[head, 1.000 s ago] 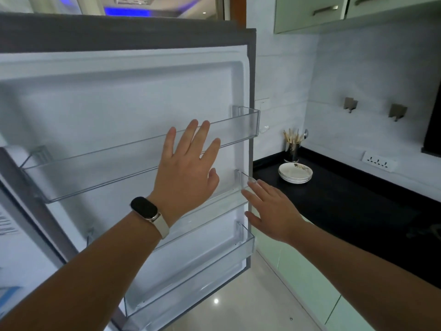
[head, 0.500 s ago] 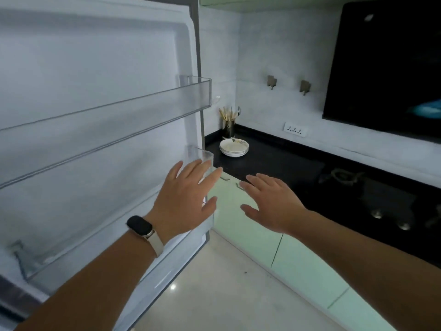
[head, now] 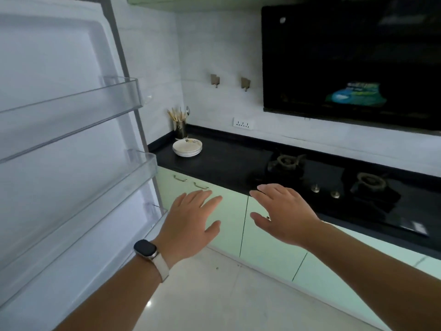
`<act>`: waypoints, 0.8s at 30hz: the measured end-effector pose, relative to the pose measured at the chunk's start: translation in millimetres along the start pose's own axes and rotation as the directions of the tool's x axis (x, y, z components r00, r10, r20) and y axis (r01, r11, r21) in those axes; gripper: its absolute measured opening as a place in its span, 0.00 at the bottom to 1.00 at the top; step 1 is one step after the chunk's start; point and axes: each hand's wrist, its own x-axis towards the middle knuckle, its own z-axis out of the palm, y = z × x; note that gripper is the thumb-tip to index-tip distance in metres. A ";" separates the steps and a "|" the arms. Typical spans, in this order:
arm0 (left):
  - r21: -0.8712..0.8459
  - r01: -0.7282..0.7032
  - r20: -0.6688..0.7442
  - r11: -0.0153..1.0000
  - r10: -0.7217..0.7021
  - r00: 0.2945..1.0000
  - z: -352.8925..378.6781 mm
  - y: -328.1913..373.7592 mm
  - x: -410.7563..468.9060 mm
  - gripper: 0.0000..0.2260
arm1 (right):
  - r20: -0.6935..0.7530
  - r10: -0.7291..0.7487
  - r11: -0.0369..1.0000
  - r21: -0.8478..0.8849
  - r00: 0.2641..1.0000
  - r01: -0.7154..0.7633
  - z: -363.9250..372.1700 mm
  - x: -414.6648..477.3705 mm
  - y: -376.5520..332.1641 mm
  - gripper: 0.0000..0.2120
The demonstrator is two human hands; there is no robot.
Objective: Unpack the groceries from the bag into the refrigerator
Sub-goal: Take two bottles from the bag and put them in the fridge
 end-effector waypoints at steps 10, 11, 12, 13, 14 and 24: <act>-0.105 -0.133 0.006 0.986 0.134 0.991 31.2 167.1 49.8 0.26 | 0.020 0.232 0.972 0.028 0.972 -0.233 -10.1 -137.6 119.8 0.28; -0.119 -0.149 0.003 0.982 0.150 0.989 33.9 189.1 53.9 0.26 | 0.020 0.258 0.966 0.029 0.966 -0.258 -10.5 -154.6 134.2 0.28; -0.132 -0.163 0.001 0.978 0.165 0.986 36.3 208.2 56.9 0.26 | 0.023 0.277 0.960 0.027 0.961 -0.277 -10.4 -169.3 146.4 0.27; -0.141 -0.184 -0.001 0.973 0.186 0.983 39.1 231.1 60.4 0.26 | 0.028 0.300 0.953 0.026 0.954 -0.300 -10.6 -187.3 160.9 0.27; -0.149 -0.206 0.000 0.967 0.208 0.978 42.1 253.0 63.7 0.26 | 0.031 0.323 0.946 0.026 0.946 -0.324 -10.5 -204.8 174.8 0.27; -0.204 -0.423 0.009 0.883 0.434 0.901 80.5 449.1 97.0 0.26 | 0.011 0.547 0.837 0.027 0.837 -0.547 -7.7 -367.7 293.1 0.26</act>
